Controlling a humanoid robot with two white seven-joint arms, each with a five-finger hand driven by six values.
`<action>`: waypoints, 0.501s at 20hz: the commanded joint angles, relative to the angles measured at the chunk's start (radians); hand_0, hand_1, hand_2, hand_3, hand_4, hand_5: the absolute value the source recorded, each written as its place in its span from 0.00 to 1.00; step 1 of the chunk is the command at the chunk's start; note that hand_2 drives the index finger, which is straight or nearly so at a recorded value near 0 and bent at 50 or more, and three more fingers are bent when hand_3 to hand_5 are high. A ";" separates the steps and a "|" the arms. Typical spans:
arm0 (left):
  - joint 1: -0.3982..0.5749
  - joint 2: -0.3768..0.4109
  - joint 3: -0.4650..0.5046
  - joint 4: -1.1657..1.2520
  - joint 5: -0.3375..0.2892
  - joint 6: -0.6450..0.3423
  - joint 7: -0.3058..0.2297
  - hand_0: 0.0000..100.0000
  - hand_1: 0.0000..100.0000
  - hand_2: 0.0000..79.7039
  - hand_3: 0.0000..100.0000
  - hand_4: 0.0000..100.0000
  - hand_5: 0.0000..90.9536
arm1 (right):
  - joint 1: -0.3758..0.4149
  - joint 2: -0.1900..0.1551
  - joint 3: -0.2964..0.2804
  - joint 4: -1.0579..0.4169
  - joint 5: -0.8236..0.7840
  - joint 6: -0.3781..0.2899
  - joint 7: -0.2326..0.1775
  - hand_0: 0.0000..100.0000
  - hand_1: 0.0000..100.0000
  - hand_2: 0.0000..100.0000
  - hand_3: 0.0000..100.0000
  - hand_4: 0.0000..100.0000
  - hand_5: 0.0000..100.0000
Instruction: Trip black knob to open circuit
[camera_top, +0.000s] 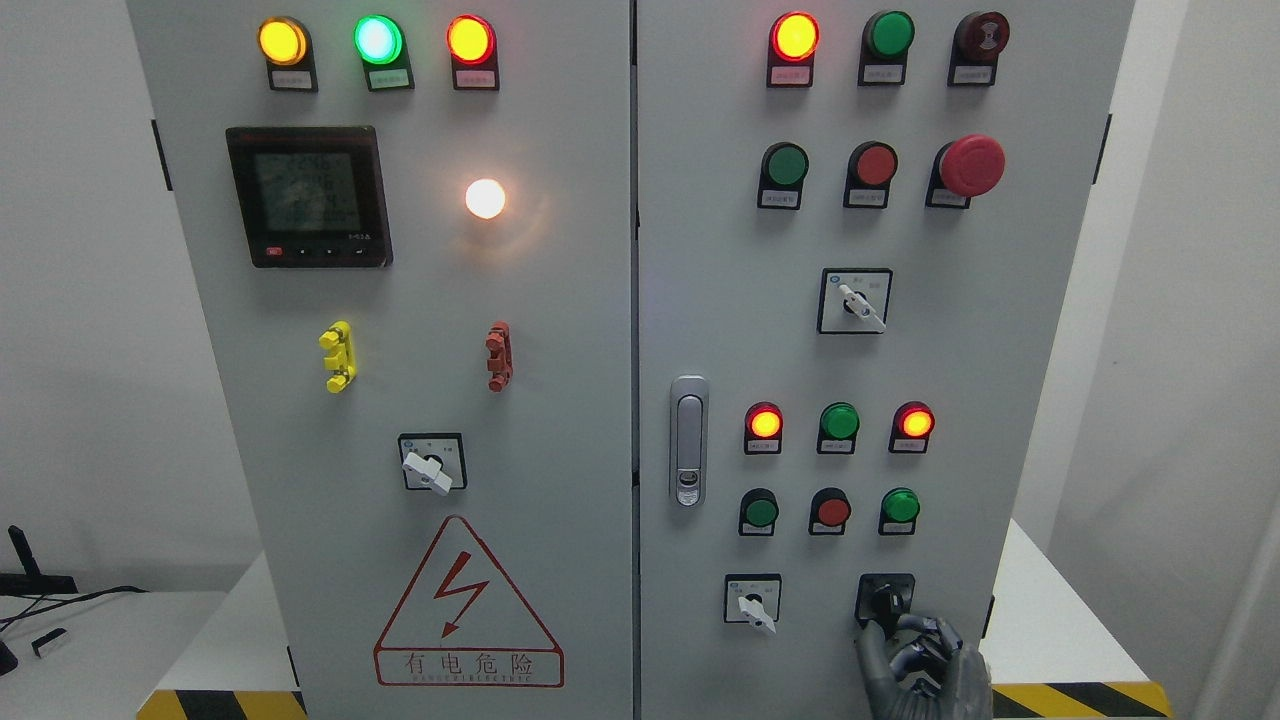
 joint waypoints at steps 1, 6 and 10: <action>0.000 0.001 0.000 0.000 -0.031 0.000 -0.001 0.12 0.39 0.00 0.00 0.00 0.00 | -0.003 0.000 0.003 0.000 -0.018 -0.001 -0.003 0.52 0.79 0.60 0.91 0.85 0.95; 0.000 -0.001 0.000 0.001 -0.031 0.000 -0.001 0.12 0.39 0.00 0.00 0.00 0.00 | -0.007 0.000 0.003 -0.002 -0.021 -0.003 -0.003 0.52 0.79 0.60 0.91 0.85 0.95; 0.000 0.001 0.000 0.000 -0.031 0.000 -0.001 0.12 0.39 0.00 0.00 0.00 0.00 | -0.010 0.000 0.003 -0.002 -0.077 0.002 -0.003 0.53 0.79 0.60 0.91 0.85 0.95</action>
